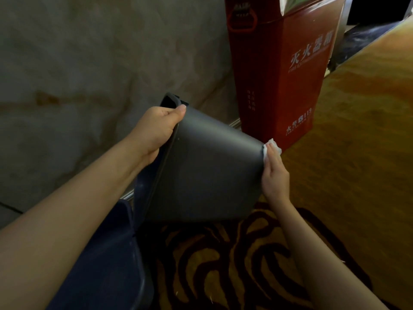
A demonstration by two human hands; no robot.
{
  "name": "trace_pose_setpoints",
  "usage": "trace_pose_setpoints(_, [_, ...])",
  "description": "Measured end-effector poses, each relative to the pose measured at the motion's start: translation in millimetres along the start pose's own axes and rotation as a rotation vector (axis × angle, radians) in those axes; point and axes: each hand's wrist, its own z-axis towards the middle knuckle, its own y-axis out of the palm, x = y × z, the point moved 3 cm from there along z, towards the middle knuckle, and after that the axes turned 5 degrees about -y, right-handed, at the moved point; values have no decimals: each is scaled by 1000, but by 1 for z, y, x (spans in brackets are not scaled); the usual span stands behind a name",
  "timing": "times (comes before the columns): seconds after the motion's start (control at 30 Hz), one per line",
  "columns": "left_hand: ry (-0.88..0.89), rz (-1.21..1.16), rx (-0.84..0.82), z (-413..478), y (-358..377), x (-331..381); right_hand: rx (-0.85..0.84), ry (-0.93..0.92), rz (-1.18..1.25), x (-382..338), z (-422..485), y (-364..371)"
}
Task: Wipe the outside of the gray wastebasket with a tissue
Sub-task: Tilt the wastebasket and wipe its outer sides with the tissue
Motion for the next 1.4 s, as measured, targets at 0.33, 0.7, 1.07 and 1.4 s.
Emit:
trace_pose_setpoints(0.33, [-198,-136,54,18,4,5,1,-530,117,-124,-22,66])
trace_pose_setpoints(0.7, [-144,-56,108,26,12,14,90,-595,11,-94,-30,78])
trace_pose_setpoints(1.07, [-42,124,163,52,32,27,64,105,-133,31,-41,63])
trace_pose_setpoints(1.4, [-122,370,-1,-36,11,-79,128,158,-176,21,-38,56])
